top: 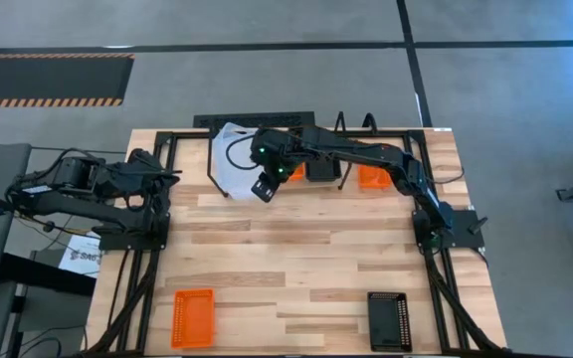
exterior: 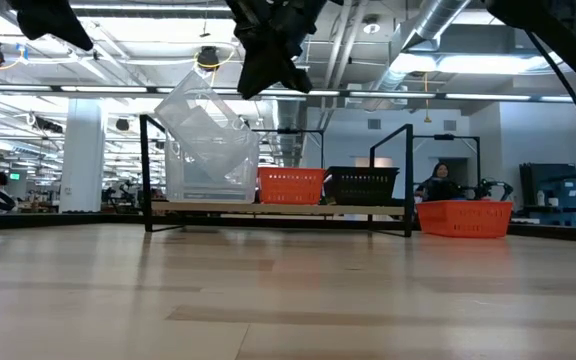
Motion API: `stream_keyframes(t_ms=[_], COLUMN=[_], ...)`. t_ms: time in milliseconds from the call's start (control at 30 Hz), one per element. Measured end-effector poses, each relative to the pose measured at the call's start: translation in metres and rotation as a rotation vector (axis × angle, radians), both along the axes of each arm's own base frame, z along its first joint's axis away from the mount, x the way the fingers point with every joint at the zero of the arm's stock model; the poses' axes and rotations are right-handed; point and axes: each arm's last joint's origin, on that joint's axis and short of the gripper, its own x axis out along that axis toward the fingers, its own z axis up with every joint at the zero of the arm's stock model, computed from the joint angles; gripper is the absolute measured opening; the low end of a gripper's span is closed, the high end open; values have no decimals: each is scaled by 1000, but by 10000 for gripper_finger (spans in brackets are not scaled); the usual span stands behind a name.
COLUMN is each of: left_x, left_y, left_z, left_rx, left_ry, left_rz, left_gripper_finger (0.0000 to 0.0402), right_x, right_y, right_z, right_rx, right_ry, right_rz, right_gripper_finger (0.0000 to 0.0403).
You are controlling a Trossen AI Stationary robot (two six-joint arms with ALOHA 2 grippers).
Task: Stack baskets on shelf by color
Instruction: Stack the transparent bin on top of the transparent bin on the shelf
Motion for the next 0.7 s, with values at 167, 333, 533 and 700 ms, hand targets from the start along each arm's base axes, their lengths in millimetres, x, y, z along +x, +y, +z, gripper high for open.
stream_keyframes(t_ms=[167, 333, 533, 700], left_x=[0, 0, 0, 0], left_y=[0, 1, 1, 1], left_z=[0, 0, 0, 0], left_rx=[-7, -22, -37, -42], left_ry=[-14, -25, -36, -42], left_rz=[33, 50, 67, 81], left_gripper_finger=[0, 0, 0, 0], right_x=[1, 6, 13, 17], right_y=[0, 4, 6, 8], right_z=[1, -5, -19, -27], right_rx=[-74, -163, -214, -259], right_ry=[-21, -14, 15, 25], right_rz=[79, 141, 187, 270], right_gripper_finger=[81, 110, 163, 190])
